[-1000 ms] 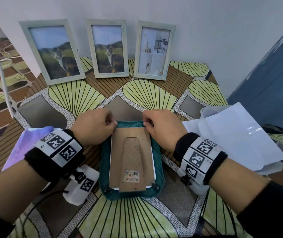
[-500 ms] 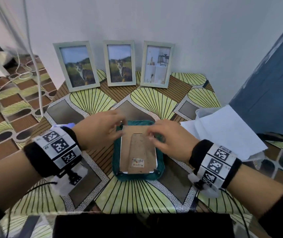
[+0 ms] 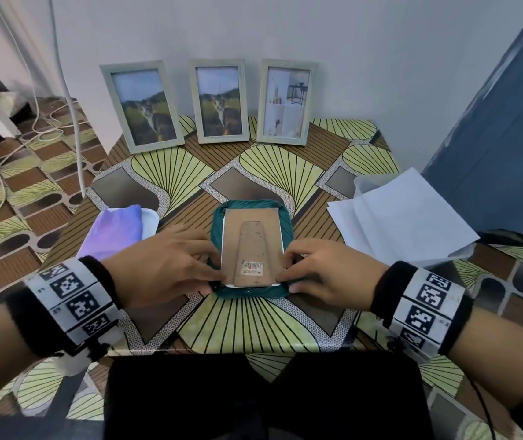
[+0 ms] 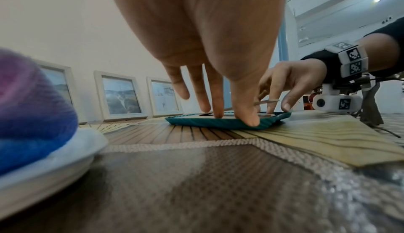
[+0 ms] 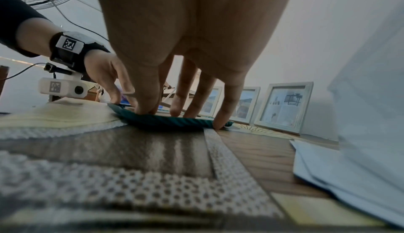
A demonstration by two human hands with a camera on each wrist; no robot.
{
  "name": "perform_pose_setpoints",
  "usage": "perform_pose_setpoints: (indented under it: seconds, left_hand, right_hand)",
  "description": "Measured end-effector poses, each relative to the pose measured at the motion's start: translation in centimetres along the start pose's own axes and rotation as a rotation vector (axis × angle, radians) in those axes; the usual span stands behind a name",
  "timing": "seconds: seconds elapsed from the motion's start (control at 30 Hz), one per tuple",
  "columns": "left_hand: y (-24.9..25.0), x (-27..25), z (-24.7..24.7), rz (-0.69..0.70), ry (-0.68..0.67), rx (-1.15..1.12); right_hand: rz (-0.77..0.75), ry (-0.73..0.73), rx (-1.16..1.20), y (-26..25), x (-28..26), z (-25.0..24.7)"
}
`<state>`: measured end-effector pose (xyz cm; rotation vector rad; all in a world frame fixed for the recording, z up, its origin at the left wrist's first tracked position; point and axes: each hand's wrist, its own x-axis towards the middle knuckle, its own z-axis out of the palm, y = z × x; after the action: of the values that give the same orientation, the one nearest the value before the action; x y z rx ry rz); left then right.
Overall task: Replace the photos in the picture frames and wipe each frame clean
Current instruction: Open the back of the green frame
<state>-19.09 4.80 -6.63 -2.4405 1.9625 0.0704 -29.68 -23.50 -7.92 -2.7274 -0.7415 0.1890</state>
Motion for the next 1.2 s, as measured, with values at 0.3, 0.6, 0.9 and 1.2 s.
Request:
perform_pose_setpoints:
  seconds: [0.3,0.6,0.9,1.2]
  left_hand:
    - [-0.2,0.0,0.9,0.062,0.102,-0.065]
    - [-0.7,0.2,1.2,0.014,0.125,-0.147]
    - [-1.1,0.4,1.1,-0.058,0.072,-0.185]
    - [-1.2,1.0,-0.3,-0.116,-0.005,-0.280]
  right_hand:
    - [-0.053,0.050,-0.004,0.4,0.5,0.1]
    - [-0.098,0.043,-0.032,0.8,0.6,0.3]
    - [0.032,0.053,0.145,1.8,0.4,0.2]
    - [0.019,0.057,0.139,1.3,0.2,0.4]
